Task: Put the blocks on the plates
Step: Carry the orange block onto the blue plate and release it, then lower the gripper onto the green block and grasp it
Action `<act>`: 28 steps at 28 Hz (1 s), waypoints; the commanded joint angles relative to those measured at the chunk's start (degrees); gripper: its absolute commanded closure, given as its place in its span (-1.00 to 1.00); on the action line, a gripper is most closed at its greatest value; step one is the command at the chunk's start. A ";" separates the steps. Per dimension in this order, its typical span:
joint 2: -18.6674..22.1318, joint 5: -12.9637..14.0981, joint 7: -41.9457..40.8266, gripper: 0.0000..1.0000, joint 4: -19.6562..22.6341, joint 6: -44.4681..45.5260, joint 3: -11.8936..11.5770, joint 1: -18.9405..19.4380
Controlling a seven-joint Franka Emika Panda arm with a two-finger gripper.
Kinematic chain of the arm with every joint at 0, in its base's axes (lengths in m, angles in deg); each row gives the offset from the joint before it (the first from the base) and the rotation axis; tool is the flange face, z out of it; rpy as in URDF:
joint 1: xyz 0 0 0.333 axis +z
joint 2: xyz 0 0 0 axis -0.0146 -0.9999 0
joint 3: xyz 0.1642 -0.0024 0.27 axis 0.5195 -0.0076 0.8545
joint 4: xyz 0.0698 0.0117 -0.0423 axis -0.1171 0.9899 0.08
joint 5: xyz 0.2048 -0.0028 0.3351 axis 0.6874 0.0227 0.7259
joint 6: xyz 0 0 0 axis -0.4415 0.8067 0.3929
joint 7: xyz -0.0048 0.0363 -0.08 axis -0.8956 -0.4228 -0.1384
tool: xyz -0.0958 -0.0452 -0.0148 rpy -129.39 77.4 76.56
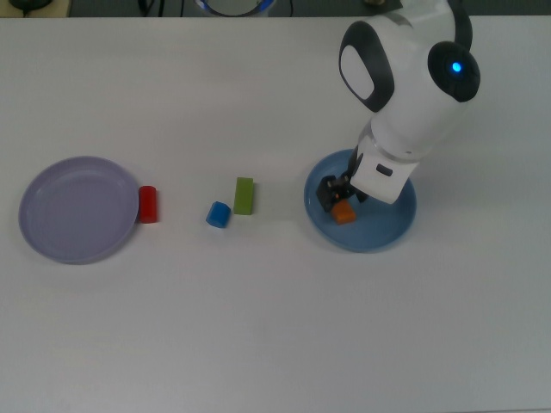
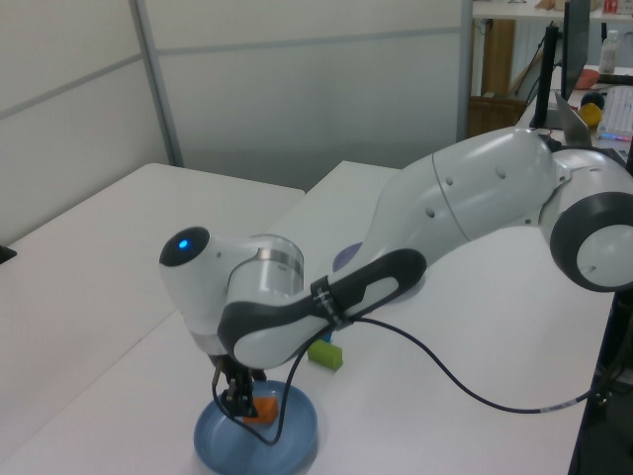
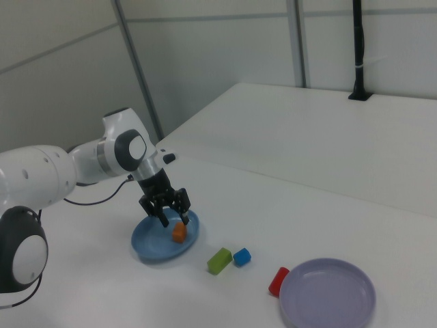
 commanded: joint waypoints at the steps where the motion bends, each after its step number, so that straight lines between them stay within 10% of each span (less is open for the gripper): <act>1: 4.83 2.91 0.46 -1.00 1.13 6.85 -1.54 -1.08; 28: -0.52 -4.03 -2.26 -1.00 3.51 9.58 -5.15 -6.53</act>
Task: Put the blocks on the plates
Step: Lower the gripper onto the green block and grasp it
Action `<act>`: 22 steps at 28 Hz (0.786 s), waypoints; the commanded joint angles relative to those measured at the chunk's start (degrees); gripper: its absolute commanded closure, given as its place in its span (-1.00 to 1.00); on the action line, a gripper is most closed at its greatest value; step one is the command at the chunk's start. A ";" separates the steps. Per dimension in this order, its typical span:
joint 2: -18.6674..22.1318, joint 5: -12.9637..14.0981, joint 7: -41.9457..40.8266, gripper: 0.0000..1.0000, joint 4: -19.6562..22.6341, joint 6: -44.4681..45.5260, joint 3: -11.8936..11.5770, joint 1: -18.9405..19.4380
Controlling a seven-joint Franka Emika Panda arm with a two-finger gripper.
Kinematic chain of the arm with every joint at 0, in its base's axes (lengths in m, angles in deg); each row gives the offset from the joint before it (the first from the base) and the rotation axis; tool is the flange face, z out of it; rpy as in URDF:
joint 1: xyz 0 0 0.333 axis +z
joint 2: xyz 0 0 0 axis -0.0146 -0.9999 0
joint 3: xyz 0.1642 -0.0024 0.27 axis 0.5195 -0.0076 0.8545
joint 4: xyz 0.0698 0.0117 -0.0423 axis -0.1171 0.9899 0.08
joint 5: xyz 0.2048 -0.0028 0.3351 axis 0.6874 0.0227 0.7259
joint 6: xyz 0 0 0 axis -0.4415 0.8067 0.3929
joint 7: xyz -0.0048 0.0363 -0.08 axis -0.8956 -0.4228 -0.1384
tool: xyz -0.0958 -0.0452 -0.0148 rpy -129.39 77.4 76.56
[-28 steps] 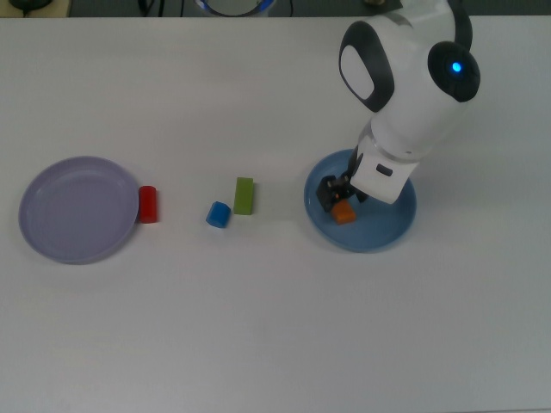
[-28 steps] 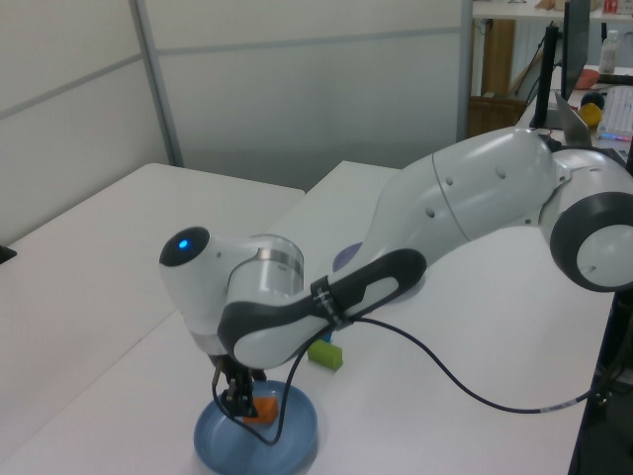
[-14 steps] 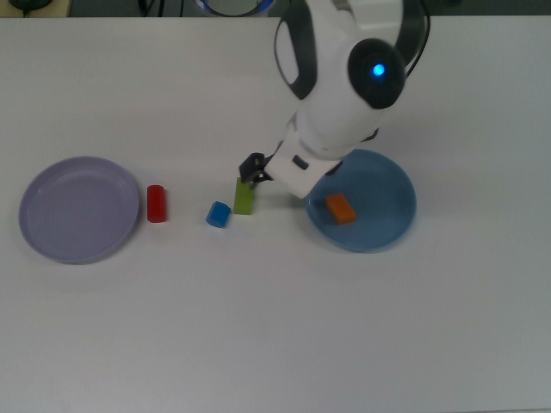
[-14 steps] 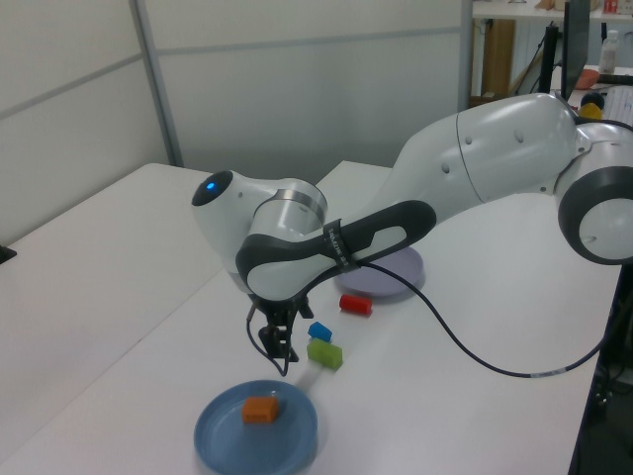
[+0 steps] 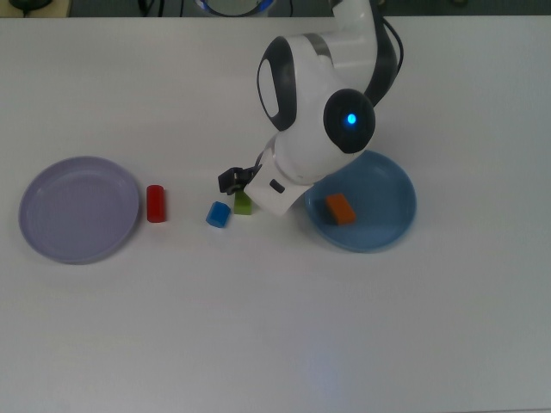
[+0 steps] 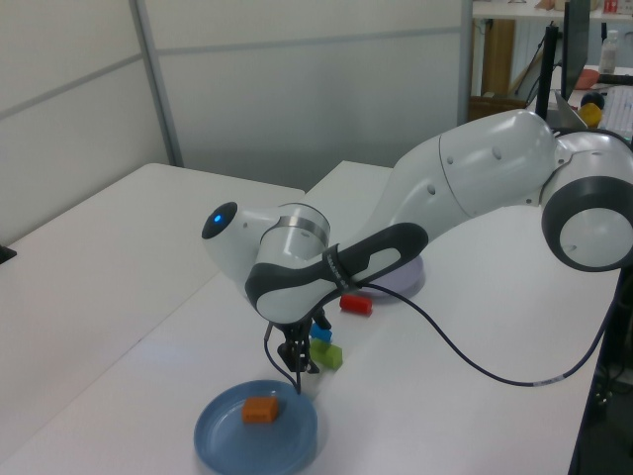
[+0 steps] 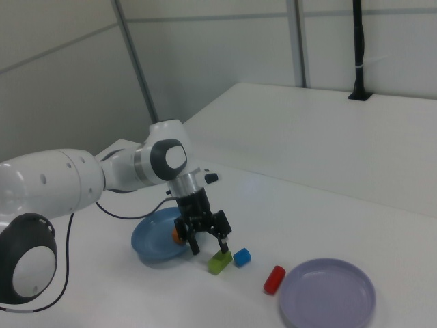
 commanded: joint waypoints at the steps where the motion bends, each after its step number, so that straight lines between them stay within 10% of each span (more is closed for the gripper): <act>1: -0.77 -2.45 -0.82 -0.97 0.47 0.12 -0.30 -0.57; 8: -1.48 -2.72 -0.82 0.38 0.74 -0.40 -0.21 -0.57; 13: -1.48 -2.54 -0.82 0.92 0.65 -0.40 -0.21 -0.48; 22: -0.60 -1.49 -0.82 1.00 0.03 -0.58 -0.13 -0.57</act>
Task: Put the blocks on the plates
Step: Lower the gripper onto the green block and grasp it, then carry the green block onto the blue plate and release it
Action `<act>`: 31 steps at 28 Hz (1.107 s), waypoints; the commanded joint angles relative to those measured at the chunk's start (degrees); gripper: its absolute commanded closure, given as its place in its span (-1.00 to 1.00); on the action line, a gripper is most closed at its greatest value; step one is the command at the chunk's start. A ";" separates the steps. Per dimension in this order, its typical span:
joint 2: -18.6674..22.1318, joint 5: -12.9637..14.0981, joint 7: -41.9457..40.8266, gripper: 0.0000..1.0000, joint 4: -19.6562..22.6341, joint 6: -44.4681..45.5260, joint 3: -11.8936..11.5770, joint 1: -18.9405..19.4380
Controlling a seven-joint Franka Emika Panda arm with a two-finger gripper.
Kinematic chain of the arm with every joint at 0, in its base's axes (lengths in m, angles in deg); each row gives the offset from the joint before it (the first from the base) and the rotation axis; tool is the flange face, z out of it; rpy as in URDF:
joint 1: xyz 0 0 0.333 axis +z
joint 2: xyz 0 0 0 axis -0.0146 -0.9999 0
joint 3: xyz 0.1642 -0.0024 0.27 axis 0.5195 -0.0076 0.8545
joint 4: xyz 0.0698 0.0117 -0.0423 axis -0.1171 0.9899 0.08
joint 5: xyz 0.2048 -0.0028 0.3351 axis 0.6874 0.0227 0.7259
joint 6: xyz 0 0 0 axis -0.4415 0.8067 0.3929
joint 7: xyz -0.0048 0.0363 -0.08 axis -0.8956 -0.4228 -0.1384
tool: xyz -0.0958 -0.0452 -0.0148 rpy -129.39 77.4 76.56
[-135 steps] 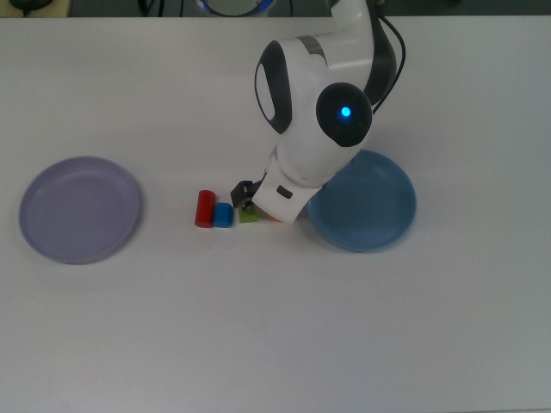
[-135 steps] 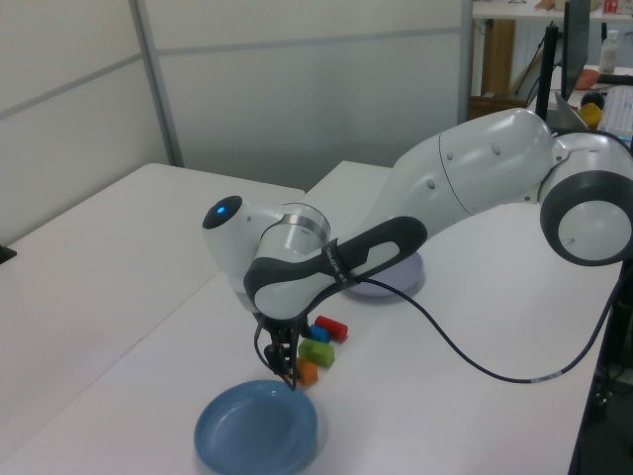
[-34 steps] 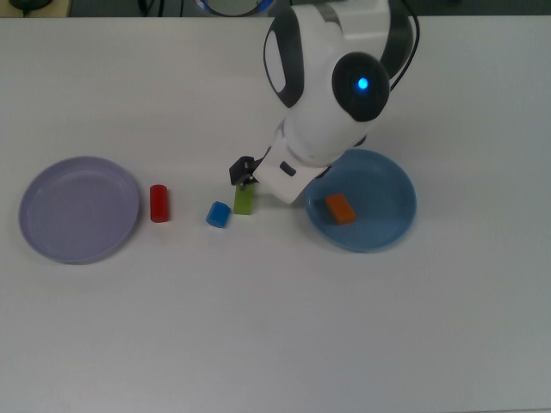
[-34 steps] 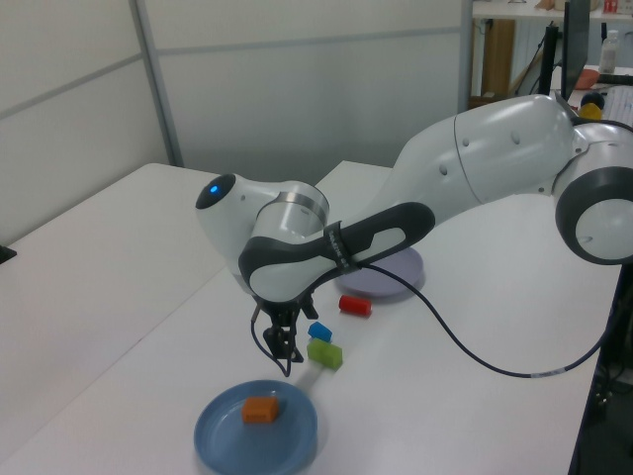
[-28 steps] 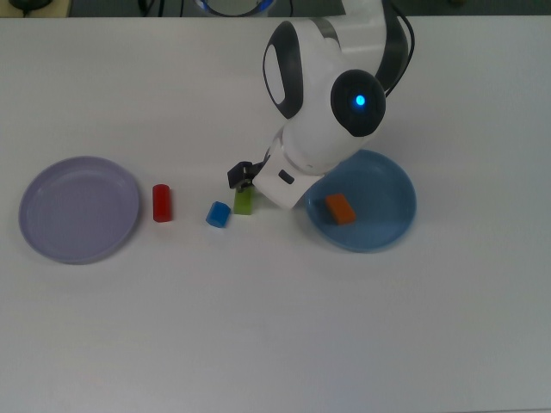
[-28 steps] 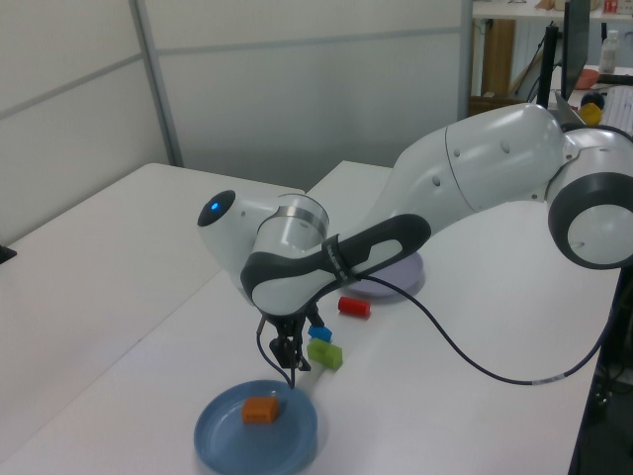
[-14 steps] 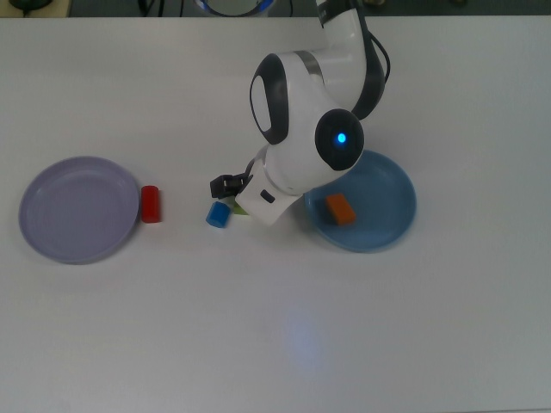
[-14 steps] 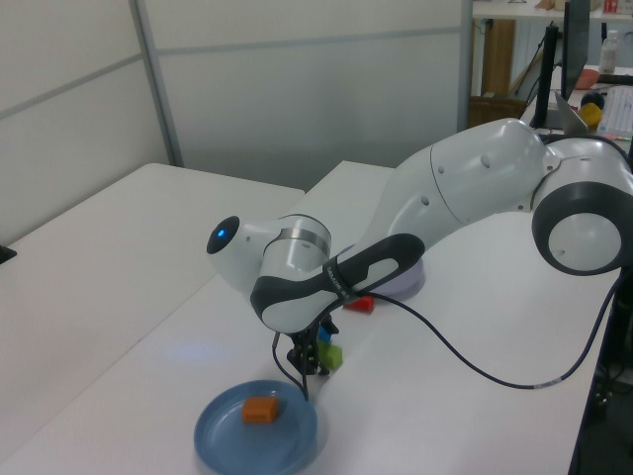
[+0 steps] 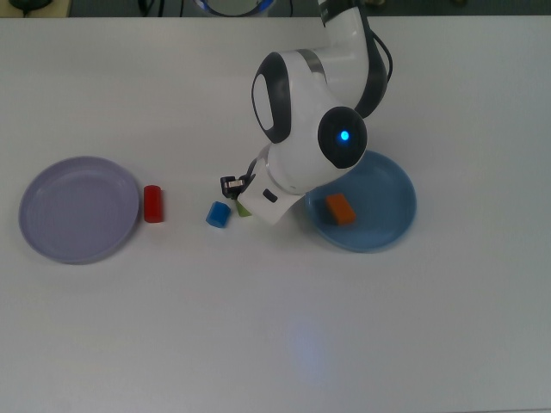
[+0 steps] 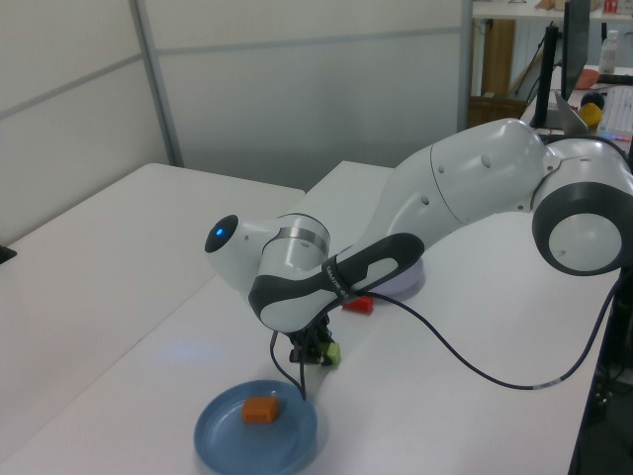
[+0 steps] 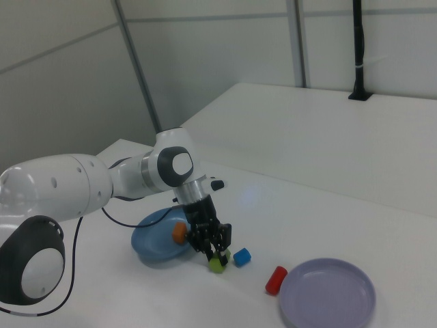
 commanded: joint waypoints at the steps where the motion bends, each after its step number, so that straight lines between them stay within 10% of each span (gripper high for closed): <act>1: 1.25 0.65 -0.81 1.00 0.23 -0.64 -0.25 0.01; 31: 5.38 4.51 -3.63 1.00 -3.11 -1.00 8.98 0.79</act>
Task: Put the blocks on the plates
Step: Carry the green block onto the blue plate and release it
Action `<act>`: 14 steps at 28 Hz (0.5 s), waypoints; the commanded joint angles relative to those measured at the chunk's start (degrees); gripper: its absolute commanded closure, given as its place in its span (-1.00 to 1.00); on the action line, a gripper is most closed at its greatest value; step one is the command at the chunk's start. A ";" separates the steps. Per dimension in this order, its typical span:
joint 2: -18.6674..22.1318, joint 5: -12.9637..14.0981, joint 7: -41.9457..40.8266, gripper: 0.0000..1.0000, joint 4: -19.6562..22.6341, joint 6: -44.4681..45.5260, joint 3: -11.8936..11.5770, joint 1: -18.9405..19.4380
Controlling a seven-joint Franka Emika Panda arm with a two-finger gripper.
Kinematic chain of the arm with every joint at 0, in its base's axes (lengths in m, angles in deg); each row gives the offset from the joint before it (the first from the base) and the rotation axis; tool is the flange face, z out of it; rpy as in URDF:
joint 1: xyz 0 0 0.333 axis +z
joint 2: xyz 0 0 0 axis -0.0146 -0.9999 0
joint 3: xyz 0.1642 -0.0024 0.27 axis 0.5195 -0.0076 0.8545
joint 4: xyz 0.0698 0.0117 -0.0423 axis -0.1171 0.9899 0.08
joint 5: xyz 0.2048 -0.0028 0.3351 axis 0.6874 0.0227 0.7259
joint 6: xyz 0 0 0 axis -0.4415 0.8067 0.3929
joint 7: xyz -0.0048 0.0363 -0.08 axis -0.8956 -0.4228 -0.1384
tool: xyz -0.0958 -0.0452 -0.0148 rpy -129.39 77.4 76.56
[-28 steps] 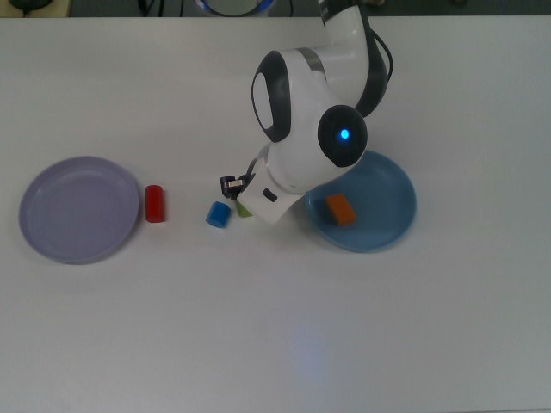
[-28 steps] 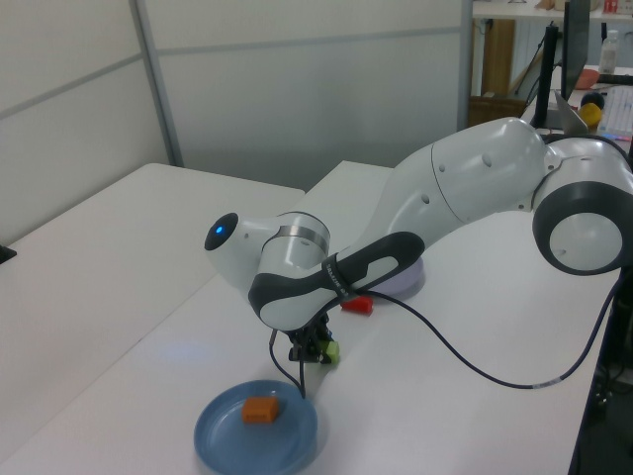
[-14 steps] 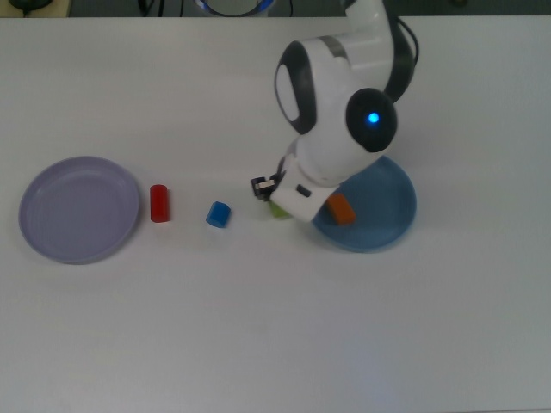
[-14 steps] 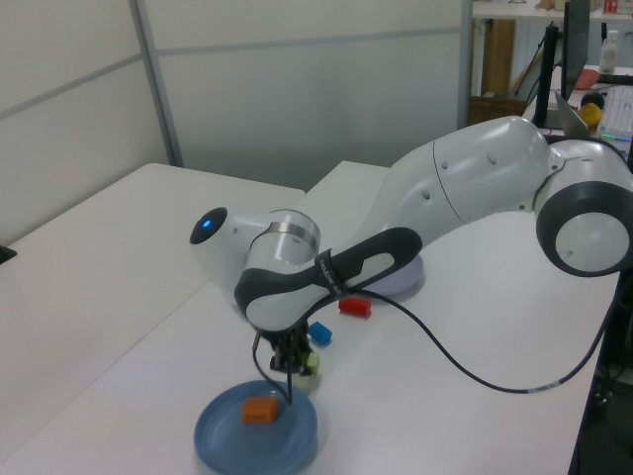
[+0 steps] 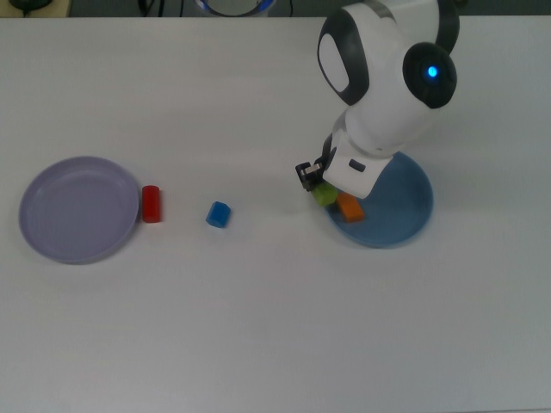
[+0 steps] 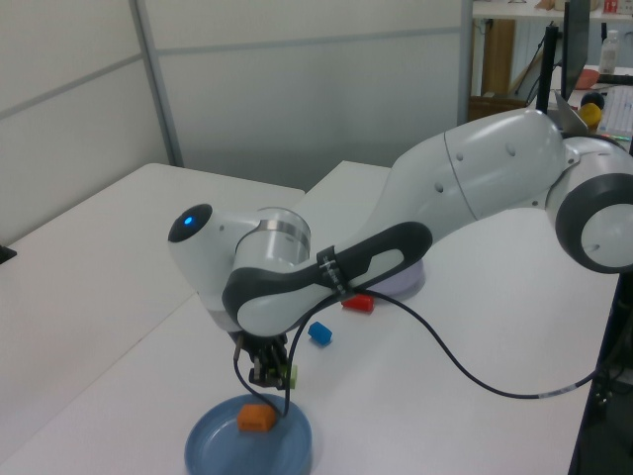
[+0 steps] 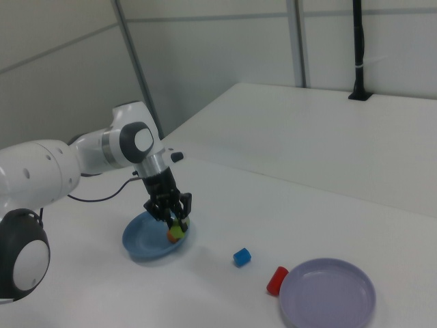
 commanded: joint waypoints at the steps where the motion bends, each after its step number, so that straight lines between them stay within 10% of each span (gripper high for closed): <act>1: 1.99 1.31 -0.71 1.00 -0.06 -0.75 0.08 -0.23; 14: 0.67 0.52 -0.53 1.00 0.29 -0.84 0.52 5.31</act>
